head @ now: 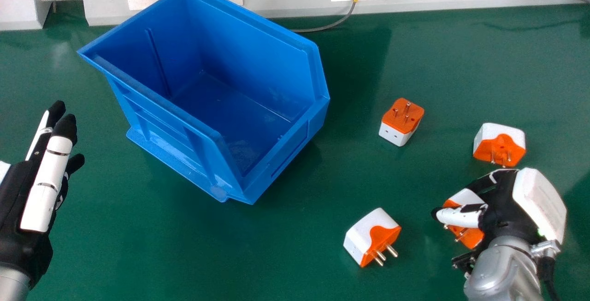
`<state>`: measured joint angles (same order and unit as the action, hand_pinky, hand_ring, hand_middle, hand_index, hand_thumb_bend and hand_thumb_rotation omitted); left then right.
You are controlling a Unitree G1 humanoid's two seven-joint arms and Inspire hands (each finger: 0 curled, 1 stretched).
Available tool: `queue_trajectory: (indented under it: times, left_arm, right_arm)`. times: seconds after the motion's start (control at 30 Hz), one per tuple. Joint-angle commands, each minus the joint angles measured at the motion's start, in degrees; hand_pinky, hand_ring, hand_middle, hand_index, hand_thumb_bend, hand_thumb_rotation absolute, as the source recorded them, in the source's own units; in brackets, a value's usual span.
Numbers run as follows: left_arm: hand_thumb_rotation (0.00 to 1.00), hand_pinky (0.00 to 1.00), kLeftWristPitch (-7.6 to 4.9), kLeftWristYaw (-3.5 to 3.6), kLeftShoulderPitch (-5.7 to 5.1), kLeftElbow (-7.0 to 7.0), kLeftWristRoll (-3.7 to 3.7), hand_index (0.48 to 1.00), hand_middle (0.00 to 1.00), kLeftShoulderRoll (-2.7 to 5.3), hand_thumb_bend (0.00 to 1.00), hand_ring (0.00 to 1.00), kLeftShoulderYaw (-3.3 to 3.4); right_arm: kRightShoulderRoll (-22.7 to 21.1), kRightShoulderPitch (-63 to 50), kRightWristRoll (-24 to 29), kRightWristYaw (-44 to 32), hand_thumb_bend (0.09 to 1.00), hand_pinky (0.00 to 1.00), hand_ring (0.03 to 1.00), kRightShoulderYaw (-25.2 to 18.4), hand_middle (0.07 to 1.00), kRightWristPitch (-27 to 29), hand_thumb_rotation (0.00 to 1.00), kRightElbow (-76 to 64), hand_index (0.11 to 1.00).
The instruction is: Pick all objects and put in blue box
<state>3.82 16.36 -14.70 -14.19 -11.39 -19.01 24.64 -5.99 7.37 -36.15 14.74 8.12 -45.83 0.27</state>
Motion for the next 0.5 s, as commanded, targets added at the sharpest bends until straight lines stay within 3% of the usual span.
queue_trajectory:
  times: [0.0,0.47]
  left_arm:
    - [1.0,0.96,-0.29,0.12,0.15,-1.0,-0.91,1.0,1.0,-0.97,0.52,1.0,0.89]
    - [1.0,0.96,-0.42,0.11,0.22,-1.0,-0.64,1.0,1.0,-1.06,0.52,1.0,0.89]
  right_arm:
    - [-0.4,-0.2,-1.2,0.2,0.495,0.34,0.427,0.1,0.519,-0.5,0.0,-3.0,0.501]
    - [0.0,-1.1,-2.4,0.1,0.488,0.32,0.42,0.8,0.52,-5.0,0.0,-10.7,0.546]
